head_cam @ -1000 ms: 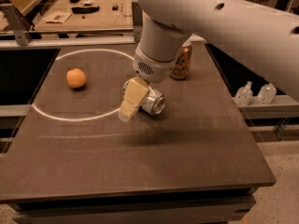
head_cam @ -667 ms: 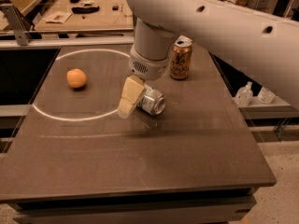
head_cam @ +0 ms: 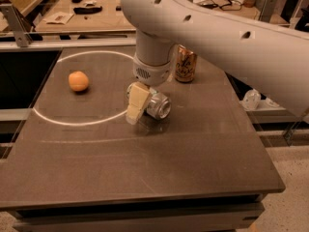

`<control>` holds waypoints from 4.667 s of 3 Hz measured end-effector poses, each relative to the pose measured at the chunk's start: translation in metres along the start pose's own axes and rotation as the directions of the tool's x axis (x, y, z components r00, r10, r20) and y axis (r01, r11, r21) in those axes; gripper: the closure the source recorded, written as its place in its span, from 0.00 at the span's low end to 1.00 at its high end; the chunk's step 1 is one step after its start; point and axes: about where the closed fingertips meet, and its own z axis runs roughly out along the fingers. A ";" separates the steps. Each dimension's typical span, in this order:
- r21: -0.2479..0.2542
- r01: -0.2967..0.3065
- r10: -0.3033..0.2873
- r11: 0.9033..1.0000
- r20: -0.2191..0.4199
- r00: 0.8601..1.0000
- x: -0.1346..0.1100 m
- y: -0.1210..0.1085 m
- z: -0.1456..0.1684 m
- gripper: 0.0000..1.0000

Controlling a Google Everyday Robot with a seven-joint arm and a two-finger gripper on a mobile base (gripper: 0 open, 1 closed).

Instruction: Place 7up can upright

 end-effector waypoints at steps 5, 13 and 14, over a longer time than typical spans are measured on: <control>0.021 0.026 -0.027 0.999 0.042 0.999 0.027 -0.001 -0.036 1.00; -0.290 0.477 0.031 0.829 0.878 0.478 0.109 0.022 -0.108 1.00; -0.272 0.444 0.040 0.854 0.885 0.464 0.109 0.034 -0.104 1.00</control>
Offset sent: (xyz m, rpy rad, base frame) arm -0.0224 -0.0116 -0.0304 -0.1040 0.0358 0.0240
